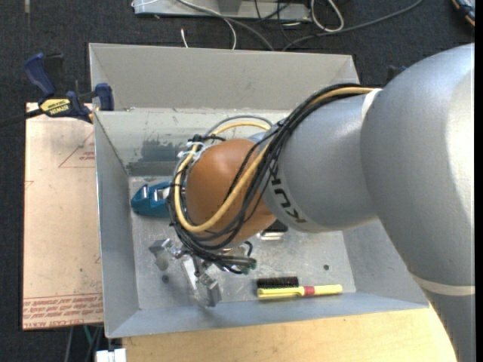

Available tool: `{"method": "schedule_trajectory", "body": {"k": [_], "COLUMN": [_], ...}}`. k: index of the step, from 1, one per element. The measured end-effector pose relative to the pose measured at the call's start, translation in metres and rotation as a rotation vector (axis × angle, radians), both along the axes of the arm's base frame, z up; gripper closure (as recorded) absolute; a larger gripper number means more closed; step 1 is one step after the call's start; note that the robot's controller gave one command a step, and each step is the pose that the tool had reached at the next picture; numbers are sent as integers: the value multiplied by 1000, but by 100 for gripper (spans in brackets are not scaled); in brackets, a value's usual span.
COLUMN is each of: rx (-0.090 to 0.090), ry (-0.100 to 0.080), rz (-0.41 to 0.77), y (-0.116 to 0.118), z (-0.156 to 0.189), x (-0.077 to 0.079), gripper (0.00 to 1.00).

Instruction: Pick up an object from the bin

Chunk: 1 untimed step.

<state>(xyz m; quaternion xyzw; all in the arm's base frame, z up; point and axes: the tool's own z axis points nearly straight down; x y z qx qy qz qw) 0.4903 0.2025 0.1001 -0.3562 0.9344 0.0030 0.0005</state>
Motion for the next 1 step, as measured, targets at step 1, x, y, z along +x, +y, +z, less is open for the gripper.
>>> {"method": "schedule_trajectory", "body": {"k": [1], "rx": [-1], "ry": [-8], "rz": [311], "y": [-15], "z": [-22], "x": [22], "gripper": [0]}}
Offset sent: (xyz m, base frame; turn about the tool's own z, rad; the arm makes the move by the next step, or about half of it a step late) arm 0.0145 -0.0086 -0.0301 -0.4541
